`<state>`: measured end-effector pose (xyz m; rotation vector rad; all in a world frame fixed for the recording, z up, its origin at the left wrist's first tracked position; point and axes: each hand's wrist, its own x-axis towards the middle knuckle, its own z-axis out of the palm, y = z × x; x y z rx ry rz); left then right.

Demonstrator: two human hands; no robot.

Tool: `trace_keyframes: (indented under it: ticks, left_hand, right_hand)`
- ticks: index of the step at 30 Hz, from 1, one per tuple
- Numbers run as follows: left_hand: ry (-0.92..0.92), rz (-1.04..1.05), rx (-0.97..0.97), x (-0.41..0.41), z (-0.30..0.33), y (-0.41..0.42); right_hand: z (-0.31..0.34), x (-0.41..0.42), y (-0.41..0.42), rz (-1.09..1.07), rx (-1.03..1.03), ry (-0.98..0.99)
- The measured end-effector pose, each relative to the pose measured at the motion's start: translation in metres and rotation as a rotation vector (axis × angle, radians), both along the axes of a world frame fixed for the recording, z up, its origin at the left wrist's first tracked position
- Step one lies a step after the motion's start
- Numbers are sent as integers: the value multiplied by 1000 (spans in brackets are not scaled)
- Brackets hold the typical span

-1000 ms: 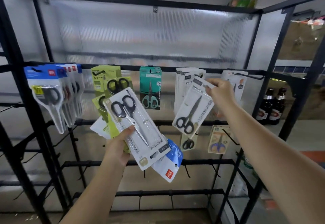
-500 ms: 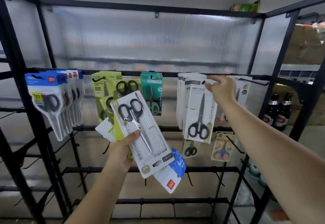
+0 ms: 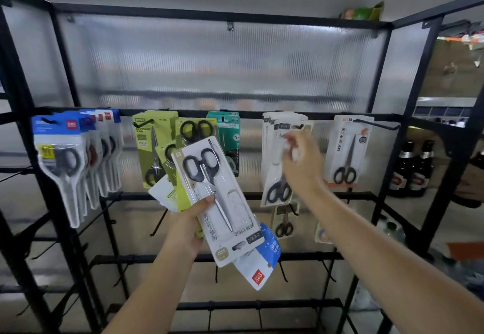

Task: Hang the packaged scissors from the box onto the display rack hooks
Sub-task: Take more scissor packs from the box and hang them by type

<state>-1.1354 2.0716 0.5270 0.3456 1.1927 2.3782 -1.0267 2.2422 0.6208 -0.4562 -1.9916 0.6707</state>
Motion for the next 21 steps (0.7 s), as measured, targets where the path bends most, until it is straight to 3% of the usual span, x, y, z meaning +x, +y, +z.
trace_keyframes:
  ticks: [3, 5, 14, 21]
  left_hand:
    - [-17, -11, -6, 7, 3, 4]
    - [-20, -27, 4, 12, 5, 4]
    - [-2, -161, 108, 31, 7, -2]
    - [4, -161, 96, 27, 3, -13]
  right_hand:
    - [-25, 9, -39, 421, -256, -317]
    - [-42, 10, -54, 534, -396, -366]
    - [-54, 12, -61, 525, -628, 118]
    - [-49, 22, -46, 571, -656, 197]
